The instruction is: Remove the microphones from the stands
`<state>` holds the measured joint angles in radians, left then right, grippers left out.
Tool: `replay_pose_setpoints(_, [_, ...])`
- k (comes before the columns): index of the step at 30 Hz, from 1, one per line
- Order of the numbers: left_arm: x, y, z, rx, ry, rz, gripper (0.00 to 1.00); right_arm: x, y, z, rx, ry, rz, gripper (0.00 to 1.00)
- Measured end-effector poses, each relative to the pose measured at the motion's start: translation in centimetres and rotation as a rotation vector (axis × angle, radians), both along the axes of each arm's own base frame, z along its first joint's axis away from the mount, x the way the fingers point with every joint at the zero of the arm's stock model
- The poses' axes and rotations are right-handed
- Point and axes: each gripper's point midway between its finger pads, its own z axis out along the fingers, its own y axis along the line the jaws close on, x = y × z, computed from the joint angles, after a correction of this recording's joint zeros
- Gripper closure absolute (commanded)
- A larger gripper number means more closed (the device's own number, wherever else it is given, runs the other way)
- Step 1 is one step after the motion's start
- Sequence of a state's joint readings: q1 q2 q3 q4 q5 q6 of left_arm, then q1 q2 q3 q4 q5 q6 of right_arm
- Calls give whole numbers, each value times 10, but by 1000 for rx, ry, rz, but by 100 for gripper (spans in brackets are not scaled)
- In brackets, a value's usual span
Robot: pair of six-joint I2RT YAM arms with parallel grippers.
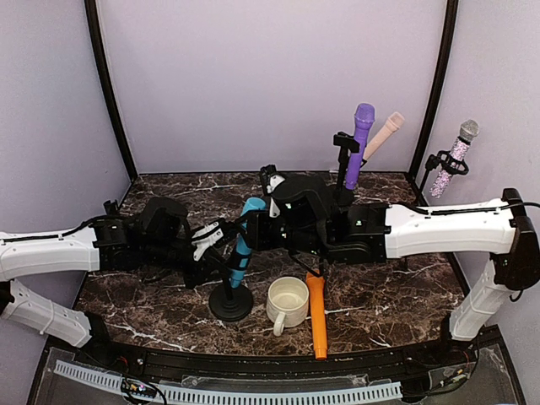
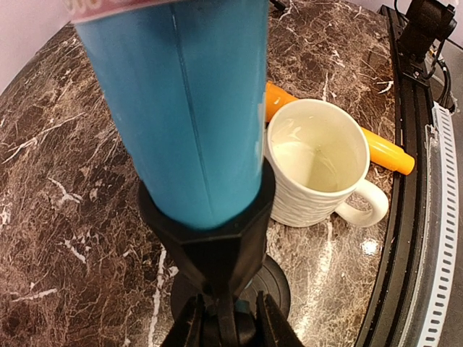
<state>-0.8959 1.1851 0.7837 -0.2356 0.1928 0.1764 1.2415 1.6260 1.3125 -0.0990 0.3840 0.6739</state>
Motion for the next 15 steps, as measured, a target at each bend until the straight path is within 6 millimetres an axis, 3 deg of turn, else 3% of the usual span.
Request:
replay_pose_setpoints(6, [0, -2, 0, -1, 0, -5, 100, -2, -4, 0, 5, -24, 16, 74])
replay_pose_setpoints(15, [-3, -8, 1, -12, -4, -37, 100, -21, -17, 2, 16, -65, 150, 74])
